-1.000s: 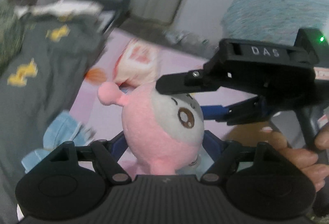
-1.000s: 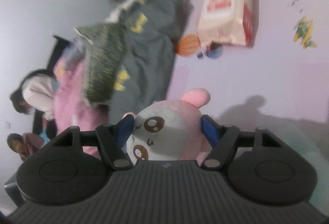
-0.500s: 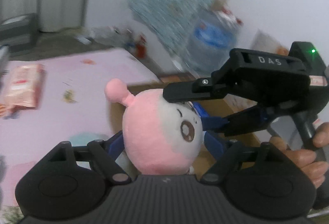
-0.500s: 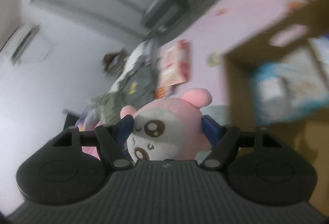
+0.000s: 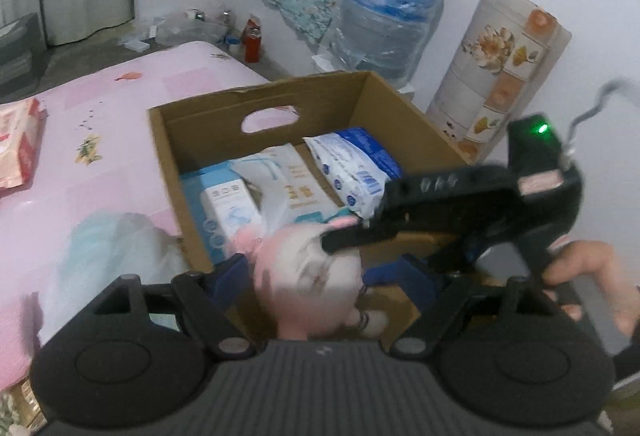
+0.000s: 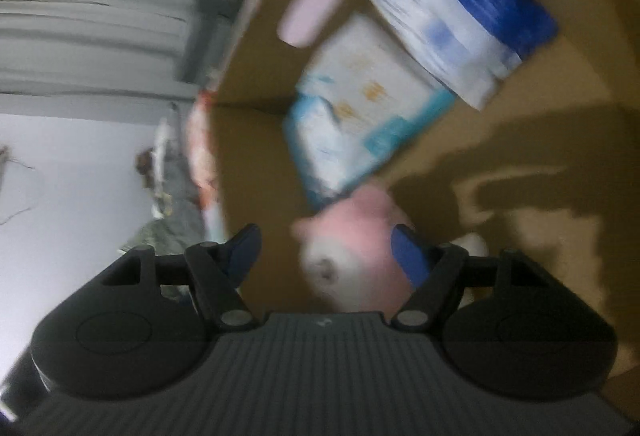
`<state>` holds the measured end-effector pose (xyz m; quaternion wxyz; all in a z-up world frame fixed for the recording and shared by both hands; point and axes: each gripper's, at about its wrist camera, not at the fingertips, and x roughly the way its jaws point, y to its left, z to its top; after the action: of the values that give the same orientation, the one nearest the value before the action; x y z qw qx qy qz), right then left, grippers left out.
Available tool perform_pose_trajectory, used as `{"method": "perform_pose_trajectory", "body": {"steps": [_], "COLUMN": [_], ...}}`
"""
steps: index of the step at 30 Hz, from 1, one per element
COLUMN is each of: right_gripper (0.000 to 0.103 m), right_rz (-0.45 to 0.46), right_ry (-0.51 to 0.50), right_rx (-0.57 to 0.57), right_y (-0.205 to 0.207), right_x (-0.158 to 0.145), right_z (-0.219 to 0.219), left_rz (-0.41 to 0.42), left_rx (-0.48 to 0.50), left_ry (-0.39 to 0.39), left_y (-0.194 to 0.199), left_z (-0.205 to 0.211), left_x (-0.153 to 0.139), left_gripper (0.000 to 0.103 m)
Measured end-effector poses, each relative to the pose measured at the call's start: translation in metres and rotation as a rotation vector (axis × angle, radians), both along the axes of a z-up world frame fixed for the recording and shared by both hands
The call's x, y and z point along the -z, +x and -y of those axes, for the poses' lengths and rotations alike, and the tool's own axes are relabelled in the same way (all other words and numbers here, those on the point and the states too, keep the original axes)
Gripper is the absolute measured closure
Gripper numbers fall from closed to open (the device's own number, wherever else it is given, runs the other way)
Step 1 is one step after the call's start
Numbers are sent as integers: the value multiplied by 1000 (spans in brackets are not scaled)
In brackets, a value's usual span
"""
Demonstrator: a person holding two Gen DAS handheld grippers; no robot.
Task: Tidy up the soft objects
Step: 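Carry the plush toy into the cardboard box and open the right gripper, then move the right gripper back to the pink bubble-wrap pouch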
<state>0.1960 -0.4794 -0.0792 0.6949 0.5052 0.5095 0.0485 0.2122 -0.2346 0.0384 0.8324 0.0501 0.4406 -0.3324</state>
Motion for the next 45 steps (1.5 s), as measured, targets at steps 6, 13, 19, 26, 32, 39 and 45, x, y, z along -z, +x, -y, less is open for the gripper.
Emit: {"method": "perform_pose_trajectory", "body": {"steps": [6,13,19,26,32,39,45], "right_gripper": [31,31,31,31,30,29,27], "right_rz": [-13,-35,-75,-1,3,-130,-134], "right_ry": [-40,-34,114,22,-93,40,30], "right_rx": [-33,5,-2,9,140,211,253], "right_y": [-3,-3,4,9,25,17,8], "right_x": [3,7,21,-10,-18,19,18], "right_z": [-7,-12,-33,-40,-9,-28,-37], "left_rz": [37,42,17,4,-38,-36,-28], "left_rx": [-66,-168,-270,-345,-408,-435,-441], "left_ry": [-25,-58,-80,-78,-110,-131,-141], "left_y": [-17,-41,-52,-67,-78,-86,-91], "left_z": [-39,-97,-138,-176,-203,-219,-229], "left_x": [-14,-10,-1,14,27,29,30], "left_gripper": [20,20,20,20,19,19,19]}}
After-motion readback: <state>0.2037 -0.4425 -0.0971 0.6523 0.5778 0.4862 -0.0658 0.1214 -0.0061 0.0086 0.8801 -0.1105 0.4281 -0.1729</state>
